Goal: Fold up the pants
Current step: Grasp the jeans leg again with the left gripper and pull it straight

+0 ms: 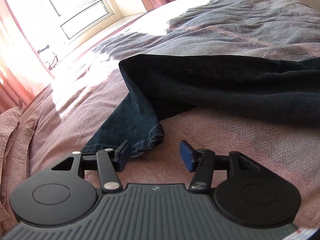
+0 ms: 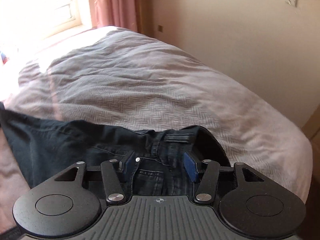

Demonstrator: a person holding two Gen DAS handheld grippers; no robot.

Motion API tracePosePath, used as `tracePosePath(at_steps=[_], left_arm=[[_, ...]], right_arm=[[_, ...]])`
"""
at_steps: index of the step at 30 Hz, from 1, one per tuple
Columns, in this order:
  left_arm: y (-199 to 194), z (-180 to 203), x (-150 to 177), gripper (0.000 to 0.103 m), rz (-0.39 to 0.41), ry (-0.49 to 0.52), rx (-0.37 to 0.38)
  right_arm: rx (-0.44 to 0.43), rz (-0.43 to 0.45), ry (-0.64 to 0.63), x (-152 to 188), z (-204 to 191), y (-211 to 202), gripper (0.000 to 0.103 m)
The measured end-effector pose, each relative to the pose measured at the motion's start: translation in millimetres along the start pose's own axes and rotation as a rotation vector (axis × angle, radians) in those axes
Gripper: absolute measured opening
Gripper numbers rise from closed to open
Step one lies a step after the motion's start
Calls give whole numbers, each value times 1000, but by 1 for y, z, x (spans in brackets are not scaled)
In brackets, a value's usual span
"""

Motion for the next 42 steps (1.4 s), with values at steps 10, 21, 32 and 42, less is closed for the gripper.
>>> tracePosePath(at_steps=[10, 21, 32, 42], left_arm=[[27, -3, -20, 57, 21, 2, -87], [-74, -125, 8, 6, 112, -334, -111], [-260, -271, 53, 6, 142, -521, -274], [-18, -216, -2, 33, -328, -605, -350]], right_arm=[[-124, -72, 155, -1, 36, 55, 44], [-250, 127, 125, -12, 58, -5, 0], [-533, 294, 226, -43, 112, -73, 0], [-306, -33, 474, -118, 96, 80, 9]])
Point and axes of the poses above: each gripper's, at about its wrist camera, not at the fingertips, and y roughly the way its jaws point, z to its right, x to its underside, the point moved 3 cm from there along y, roughly the way its jaws point, and after that the axes turned 15 degrees about -z, right-handed, at the moved point
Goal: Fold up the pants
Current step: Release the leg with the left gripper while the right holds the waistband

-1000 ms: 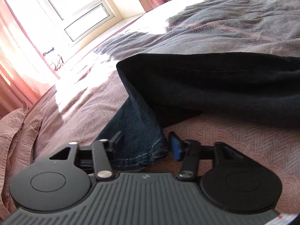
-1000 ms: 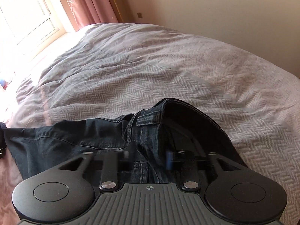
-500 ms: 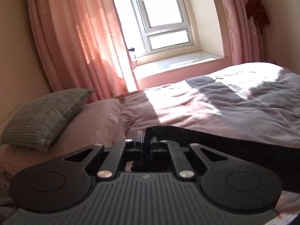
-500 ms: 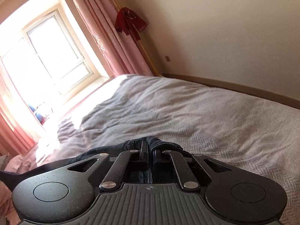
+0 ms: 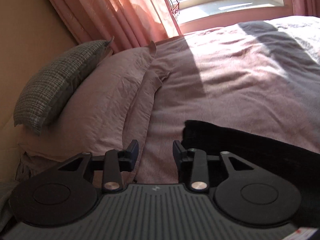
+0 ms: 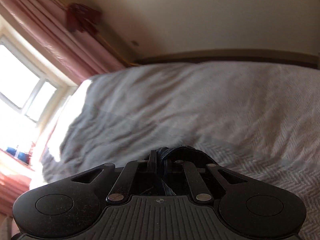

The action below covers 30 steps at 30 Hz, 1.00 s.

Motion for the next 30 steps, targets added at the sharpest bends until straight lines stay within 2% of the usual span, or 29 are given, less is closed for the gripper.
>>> tracePosePath(at_steps=[1, 3, 5, 7, 9, 10, 14, 16, 18, 19, 20, 21, 24, 25, 26, 27, 28, 29, 30], left_arm=[[9, 12, 12, 34, -14, 23, 34], [21, 27, 42, 36, -37, 79, 95], [28, 29, 68, 36, -54, 100, 136], [40, 9, 87, 35, -114, -1, 245], [50, -17, 104, 33, -169, -162, 384], [52, -25, 111, 33, -183, -220, 428], [71, -37, 120, 32, -216, -356, 567], [84, -32, 116, 32, -235, -409, 605], [99, -20, 111, 30, -241, -427, 607], [103, -15, 108, 21, -232, -422, 585], [103, -10, 104, 3, -200, -393, 551], [97, -7, 99, 3, -137, -344, 517], [68, -9, 82, 5, 129, -233, 424], [67, -12, 77, 5, 159, -206, 418], [71, -10, 74, 7, 153, -164, 413], [82, -4, 74, 11, 101, -104, 383], [97, 6, 76, 13, 15, -36, 322], [105, 14, 83, 18, -28, 26, 270], [105, 18, 89, 22, -18, 64, 226]], right_arm=[[50, -32, 1, -1, 1, 16, 15], [66, -20, -28, 5, 0, 27, 37], [46, -6, -81, 12, 3, 21, 43], [62, 6, -82, 18, 8, 13, 44], [65, 24, -56, 26, 20, 2, 45], [75, 32, -43, 29, 25, -3, 45], [105, 73, -6, 43, 34, -23, 45], [106, 84, 16, 50, 35, -25, 45], [111, 90, 32, 56, 35, -25, 45], [115, 89, 39, 60, 34, -25, 45], [122, 83, 46, 62, 34, -24, 45], [133, 81, 51, 66, 34, -24, 45], [151, 89, 63, 73, 35, -30, 45], [155, 98, 64, 76, 36, -34, 45], [161, 105, 63, 77, 37, -38, 45], [163, 105, 61, 80, 38, -41, 45], [163, 103, 63, 82, 40, -43, 45], [163, 98, 67, 86, 41, -46, 45], [163, 92, 72, 91, 43, -49, 45]])
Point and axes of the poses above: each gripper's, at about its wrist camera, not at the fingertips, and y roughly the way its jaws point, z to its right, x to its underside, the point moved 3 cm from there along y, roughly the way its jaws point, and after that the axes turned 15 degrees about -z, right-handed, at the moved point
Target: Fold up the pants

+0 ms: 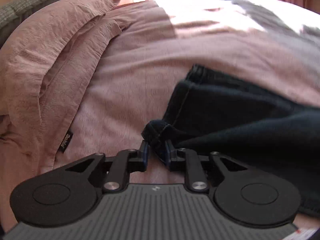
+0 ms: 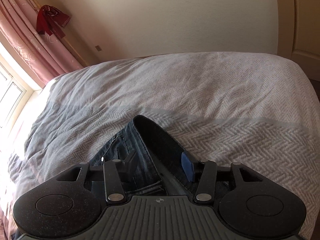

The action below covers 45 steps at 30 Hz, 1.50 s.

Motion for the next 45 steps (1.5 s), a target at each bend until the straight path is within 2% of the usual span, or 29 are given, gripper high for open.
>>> tracePosePath(at_steps=[1, 2, 3, 6, 8, 11, 13, 15, 18, 21, 25, 28, 29, 31, 33, 35, 36, 38, 39, 41, 43, 45], left_arm=[[-4, 0, 4, 25, 16, 2, -25], [-7, -3, 6, 33, 14, -22, -34], [-10, -10, 8, 37, -5, -58, -25], [-25, -37, 15, 34, -29, -159, -38], [-42, -52, 27, 32, -30, -191, -16], [-73, -52, 54, 31, -30, -148, 29], [-97, -41, 79, 31, -22, -101, 79], [-120, -25, 105, 31, -47, -64, 138], [-158, 2, 142, 31, -69, -46, 243], [-190, 24, 177, 31, -73, -81, 318], [-217, 49, 217, 31, -99, -180, 355], [-235, 69, 248, 31, -122, -229, 329], [-241, 76, 258, 31, -127, -238, 314], [-254, 88, 276, 31, -132, -268, 297], [-265, 102, 291, 31, -141, -293, 285], [-274, 115, 302, 31, -146, -295, 269], [-278, 123, 306, 31, -146, -284, 259], [-281, 136, 313, 31, -157, -276, 251], [-282, 142, 316, 31, -170, -278, 253], [-289, 150, 319, 31, -174, -282, 258], [-296, 152, 321, 31, -161, -278, 253], [-303, 152, 323, 31, -157, -288, 248]], right_arm=[[-1, -4, 4, 4, 2, -4, 45], [-2, -7, 8, 8, 5, -8, 45], [-6, -9, 11, 12, 7, -15, 46], [-21, -3, 4, 23, 17, -38, 46], [-36, -11, 6, 31, 24, -52, 46], [-80, -55, -30, 50, 31, -66, 46], [-111, -86, -93, 65, 30, -73, 46], [-120, -109, -185, 77, 25, -77, 46], [-99, -138, -344, 85, 16, -67, 46], [-102, -177, -469, 77, 10, -39, 45], [-139, -274, -559, 57, 13, 9, 44], [-237, -340, -557, 40, 24, 44, 39], [-258, -374, -564, 35, 27, 55, 33], [-315, -417, -601, 26, 29, 68, 6], [-385, -425, -639, 18, 28, 66, 1], [-405, -338, -680, 4, 26, 46, 0], [-417, -323, -665, -4, 28, 41, 0], [-360, -361, -668, -5, 33, 56, 0], [-305, -423, -696, 2, 33, 72, 1], [-301, -458, -668, 3, 35, 83, 3], [-334, -472, -601, -5, 40, 75, 8], [-364, -461, -580, -10, 51, 58, 29]])
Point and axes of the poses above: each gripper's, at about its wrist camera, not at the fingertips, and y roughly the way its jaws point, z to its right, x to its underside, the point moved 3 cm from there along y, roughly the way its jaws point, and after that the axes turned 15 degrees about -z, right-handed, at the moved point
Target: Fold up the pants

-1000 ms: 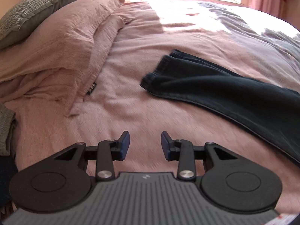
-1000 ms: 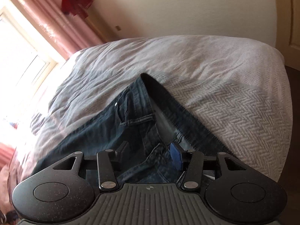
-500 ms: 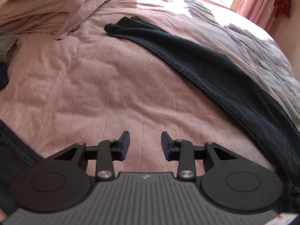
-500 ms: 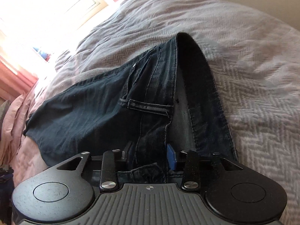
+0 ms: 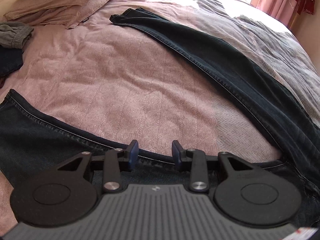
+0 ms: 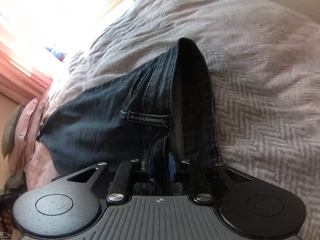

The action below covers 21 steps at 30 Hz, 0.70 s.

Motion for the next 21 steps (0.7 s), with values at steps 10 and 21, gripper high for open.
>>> tracePosePath(at_steps=[10, 21], left_arm=[[-14, -7, 23, 31, -16, -39, 0], [-7, -45, -2, 31, -21, -55, -17]], right_arm=[[4, -57, -73, 37, -6, 8, 1], [183, -41, 46, 16, -19, -23, 15]])
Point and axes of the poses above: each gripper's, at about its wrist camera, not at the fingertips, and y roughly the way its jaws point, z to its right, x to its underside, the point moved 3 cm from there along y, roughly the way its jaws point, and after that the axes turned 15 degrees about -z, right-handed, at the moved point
